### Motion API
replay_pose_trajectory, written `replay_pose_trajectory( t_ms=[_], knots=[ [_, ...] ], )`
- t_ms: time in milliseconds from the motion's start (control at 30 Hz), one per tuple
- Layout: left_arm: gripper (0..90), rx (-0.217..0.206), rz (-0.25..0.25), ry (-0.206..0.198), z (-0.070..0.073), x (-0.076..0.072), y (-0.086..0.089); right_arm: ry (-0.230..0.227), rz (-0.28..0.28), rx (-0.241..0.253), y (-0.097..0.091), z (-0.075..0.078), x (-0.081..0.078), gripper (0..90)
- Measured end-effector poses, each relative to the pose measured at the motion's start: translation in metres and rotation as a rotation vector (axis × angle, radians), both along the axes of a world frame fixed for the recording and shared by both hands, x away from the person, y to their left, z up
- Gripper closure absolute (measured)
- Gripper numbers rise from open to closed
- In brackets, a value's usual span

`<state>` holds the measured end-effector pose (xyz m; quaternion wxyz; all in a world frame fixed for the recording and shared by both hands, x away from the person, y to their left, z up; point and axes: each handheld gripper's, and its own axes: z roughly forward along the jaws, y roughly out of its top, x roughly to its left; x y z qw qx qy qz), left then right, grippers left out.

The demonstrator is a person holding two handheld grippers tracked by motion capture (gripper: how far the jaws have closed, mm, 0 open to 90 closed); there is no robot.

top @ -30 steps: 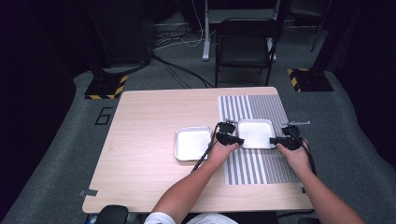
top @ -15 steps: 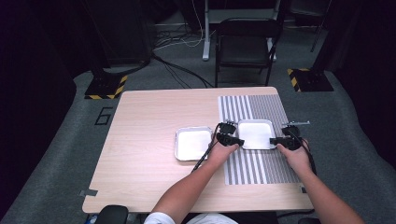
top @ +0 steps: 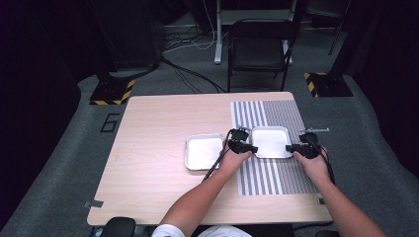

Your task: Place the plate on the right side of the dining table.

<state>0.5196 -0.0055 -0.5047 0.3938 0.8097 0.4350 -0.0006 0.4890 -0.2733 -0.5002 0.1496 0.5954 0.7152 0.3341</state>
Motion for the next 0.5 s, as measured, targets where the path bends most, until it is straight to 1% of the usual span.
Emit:
replay_pose_trajectory(
  t_ms=[67,133,167,200,267,300,333,367,433,500],
  knots=[
    [61.7,-0.002,0.007,-0.011,0.001,0.000,0.001,0.001,-0.002,-0.002,0.000,0.000,0.000,62.6],
    [60.5,0.004,0.003,-0.016,0.001,0.001,0.002,0.004,-0.007,0.003,-0.001,0.000,0.000,61.9],
    [60.5,-0.005,0.015,-0.017,0.002,0.001,0.002,0.004,-0.007,0.003,-0.001,0.000,0.000,61.9],
    [60.0,-0.002,0.009,-0.018,0.002,0.001,0.003,0.001,-0.003,0.002,-0.001,0.000,0.000,61.7],
    [57.5,-0.007,0.014,-0.022,0.004,0.001,0.005,0.001,-0.003,0.003,-0.002,0.001,-0.001,61.4],
    [56.4,-0.008,0.014,-0.026,0.004,0.001,0.006,-0.005,0.000,-0.001,-0.003,0.002,-0.001,61.1],
    [55.9,-0.006,0.017,-0.022,0.005,0.001,0.007,-0.006,0.000,0.002,-0.004,0.002,-0.002,60.8],
    [54.8,-0.005,0.015,-0.028,0.006,0.001,0.009,-0.009,-0.002,0.006,-0.004,0.003,-0.003,60.2],
    [53.9,-0.002,0.017,-0.030,0.008,0.001,0.012,-0.016,-0.001,-0.002,-0.007,0.007,-0.005,58.1],
    [53.7,-0.009,0.026,-0.035,0.009,0.001,0.015,-0.022,-0.009,-0.001,-0.008,0.010,-0.007,57.6]
  ],
)
